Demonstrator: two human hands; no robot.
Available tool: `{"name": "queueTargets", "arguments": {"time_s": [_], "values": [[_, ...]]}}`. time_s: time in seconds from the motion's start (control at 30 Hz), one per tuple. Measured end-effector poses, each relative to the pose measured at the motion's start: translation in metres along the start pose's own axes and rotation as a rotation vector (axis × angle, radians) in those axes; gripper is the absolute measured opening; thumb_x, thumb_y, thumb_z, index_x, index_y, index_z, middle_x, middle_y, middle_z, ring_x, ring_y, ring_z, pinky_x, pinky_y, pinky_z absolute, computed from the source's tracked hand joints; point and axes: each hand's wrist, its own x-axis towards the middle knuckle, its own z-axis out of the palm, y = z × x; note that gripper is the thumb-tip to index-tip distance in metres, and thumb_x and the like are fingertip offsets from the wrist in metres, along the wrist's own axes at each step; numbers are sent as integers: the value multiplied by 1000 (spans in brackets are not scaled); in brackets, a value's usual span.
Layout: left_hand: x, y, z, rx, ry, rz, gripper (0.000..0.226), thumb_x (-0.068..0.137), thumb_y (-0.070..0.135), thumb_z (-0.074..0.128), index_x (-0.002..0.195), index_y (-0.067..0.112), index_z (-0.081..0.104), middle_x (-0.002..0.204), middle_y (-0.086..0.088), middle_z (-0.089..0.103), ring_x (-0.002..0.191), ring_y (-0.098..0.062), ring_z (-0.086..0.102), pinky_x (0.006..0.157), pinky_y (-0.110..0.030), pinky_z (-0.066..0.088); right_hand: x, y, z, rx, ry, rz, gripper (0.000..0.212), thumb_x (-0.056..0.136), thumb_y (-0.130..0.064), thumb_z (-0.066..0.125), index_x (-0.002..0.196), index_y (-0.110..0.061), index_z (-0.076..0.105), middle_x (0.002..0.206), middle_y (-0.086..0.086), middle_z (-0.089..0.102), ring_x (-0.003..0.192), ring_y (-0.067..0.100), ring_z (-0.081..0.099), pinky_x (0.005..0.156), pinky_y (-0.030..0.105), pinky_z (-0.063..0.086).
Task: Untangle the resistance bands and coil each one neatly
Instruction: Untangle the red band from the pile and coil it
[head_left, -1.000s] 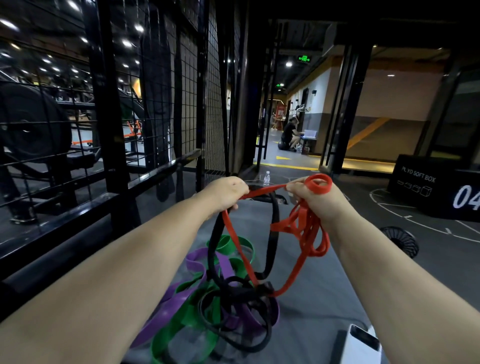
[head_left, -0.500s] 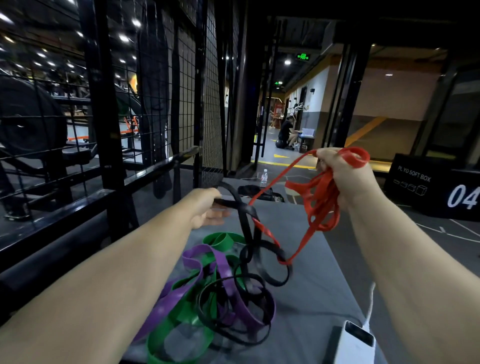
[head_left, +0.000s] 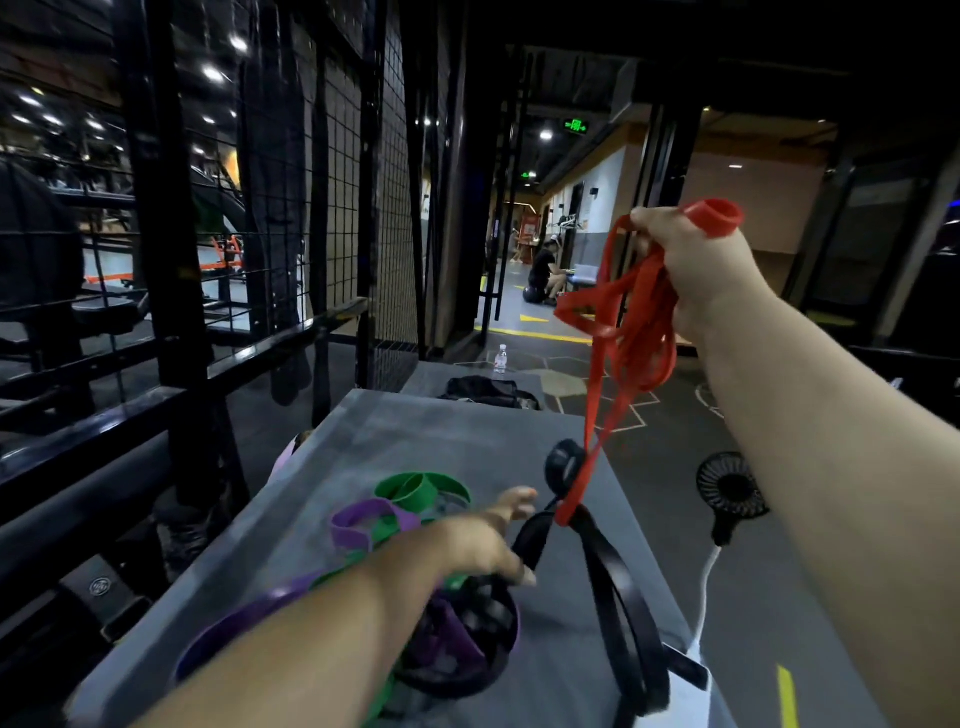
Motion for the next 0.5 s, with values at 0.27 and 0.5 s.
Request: {"name": "queueTargets", "arguments": {"time_s": [0.27, 0.5], "values": [[2, 18, 2, -202, 128, 244, 59, 83, 7, 70, 129, 28, 39, 85, 1, 66, 82, -10, 61, 89, -32, 48, 3, 8, -17, 27, 18, 46, 13, 87, -25, 69, 88, -17, 59, 59, -7, 56, 52, 12, 57, 60, 30, 54], [-8, 33, -46, -153, 283, 167, 9, 70, 15, 62, 70, 24, 58, 62, 3, 50, 60, -12, 45, 59, -26, 36, 5, 46, -32, -103, 89, 133, 15, 71, -31, 73, 72, -20, 63, 65, 1, 55, 63, 22, 52, 75, 44, 53]]}}
